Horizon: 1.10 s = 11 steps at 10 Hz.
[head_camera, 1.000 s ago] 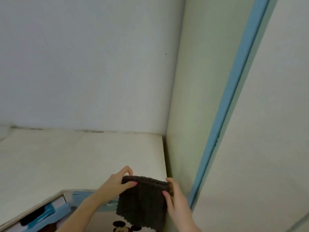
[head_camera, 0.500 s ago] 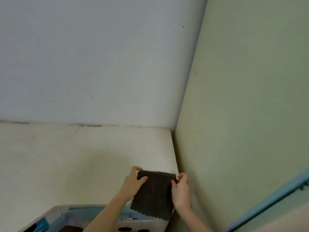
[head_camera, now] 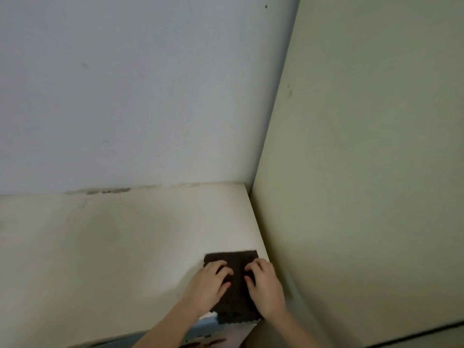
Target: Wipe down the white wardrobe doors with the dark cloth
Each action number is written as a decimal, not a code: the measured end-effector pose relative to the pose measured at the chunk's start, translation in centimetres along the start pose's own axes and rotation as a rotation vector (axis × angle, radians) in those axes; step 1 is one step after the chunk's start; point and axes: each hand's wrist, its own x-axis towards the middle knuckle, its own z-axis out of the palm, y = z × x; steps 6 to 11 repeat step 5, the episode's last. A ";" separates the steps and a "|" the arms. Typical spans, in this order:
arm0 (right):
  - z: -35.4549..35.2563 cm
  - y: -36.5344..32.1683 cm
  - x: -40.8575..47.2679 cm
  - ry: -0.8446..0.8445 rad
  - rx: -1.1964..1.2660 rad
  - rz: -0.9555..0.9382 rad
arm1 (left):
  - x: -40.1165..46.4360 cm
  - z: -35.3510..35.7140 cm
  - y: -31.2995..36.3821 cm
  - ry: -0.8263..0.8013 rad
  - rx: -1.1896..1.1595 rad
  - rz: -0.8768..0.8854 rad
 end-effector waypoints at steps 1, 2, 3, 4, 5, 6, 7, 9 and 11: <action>1.1 0.1 -0.7 -0.093 -0.128 -0.060 | 0.0 0.8 0.2 -0.115 0.064 -0.018; 2.5 0.3 -0.7 -0.096 -0.242 -0.091 | 0.1 0.7 0.6 -0.225 0.144 -0.022; 2.6 0.2 0.0 -0.160 -0.215 -0.082 | 0.6 0.5 0.7 -0.239 0.182 -0.049; 2.4 0.3 1.1 -0.216 -0.176 -0.056 | 1.6 0.8 0.8 -0.237 0.190 -0.097; 1.4 -0.1 1.9 -0.241 -0.140 -0.064 | 2.4 0.2 1.1 -0.249 0.164 -0.134; 1.4 -0.1 1.9 -0.241 -0.140 -0.064 | 2.4 0.2 1.1 -0.249 0.164 -0.134; 1.4 -0.1 1.9 -0.241 -0.140 -0.064 | 2.4 0.2 1.1 -0.249 0.164 -0.134; 1.4 -0.1 1.9 -0.241 -0.140 -0.064 | 2.4 0.2 1.1 -0.249 0.164 -0.134; 1.4 -0.1 1.9 -0.241 -0.140 -0.064 | 2.4 0.2 1.1 -0.249 0.164 -0.134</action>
